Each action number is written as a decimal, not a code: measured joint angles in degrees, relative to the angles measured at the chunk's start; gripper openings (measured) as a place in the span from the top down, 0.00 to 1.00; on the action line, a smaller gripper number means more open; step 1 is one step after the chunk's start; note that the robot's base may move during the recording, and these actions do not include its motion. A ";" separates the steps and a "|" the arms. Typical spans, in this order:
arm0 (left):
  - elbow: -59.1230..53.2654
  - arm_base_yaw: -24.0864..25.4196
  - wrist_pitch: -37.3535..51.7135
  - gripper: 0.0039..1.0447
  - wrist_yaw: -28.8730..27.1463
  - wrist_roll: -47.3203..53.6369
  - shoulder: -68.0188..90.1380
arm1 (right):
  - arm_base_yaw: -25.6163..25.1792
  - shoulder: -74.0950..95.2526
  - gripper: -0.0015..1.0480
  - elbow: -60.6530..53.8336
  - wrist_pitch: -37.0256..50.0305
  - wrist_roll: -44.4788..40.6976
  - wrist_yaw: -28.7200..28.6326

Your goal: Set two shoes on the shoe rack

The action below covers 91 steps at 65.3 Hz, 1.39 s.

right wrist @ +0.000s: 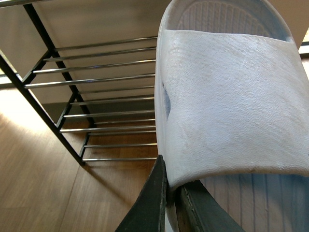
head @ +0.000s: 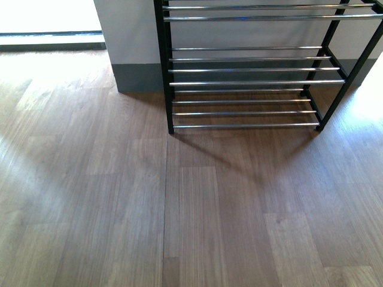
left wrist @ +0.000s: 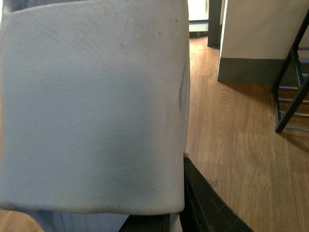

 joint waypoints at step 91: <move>-0.11 -0.07 0.00 0.99 0.20 0.04 0.07 | 0.15 0.09 0.98 -0.13 -0.04 0.15 0.00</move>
